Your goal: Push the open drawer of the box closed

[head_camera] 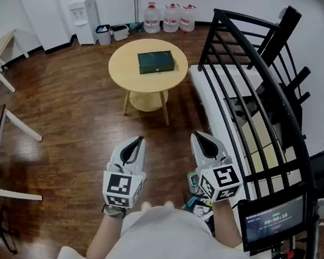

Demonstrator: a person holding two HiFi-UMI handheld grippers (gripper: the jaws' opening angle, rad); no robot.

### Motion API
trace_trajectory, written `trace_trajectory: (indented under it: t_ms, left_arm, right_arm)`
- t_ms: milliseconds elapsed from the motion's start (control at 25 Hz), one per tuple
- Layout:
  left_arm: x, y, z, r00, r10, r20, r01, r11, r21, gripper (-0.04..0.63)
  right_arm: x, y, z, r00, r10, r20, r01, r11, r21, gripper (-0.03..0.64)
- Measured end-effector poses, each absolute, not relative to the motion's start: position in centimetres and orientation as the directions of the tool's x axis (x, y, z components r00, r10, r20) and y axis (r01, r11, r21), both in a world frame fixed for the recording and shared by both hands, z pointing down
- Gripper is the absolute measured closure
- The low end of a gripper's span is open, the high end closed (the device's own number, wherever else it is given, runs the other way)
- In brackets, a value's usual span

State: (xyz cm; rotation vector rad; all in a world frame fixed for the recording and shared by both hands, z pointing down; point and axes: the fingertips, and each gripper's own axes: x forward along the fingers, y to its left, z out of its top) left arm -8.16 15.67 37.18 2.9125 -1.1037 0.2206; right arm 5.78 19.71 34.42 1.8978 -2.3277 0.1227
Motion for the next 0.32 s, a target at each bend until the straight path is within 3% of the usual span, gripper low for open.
trace_trajectory:
  t_ms: [320]
  left_arm:
    - [-8.9,16.2,37.9,0.745,-0.655,0.131,-0.657,-0.753,-0.028,0.588]
  right_arm:
    - [4.7,20.2,34.9,-0.194,-0.97,0.148,-0.979,0.2,0.029,0.613]
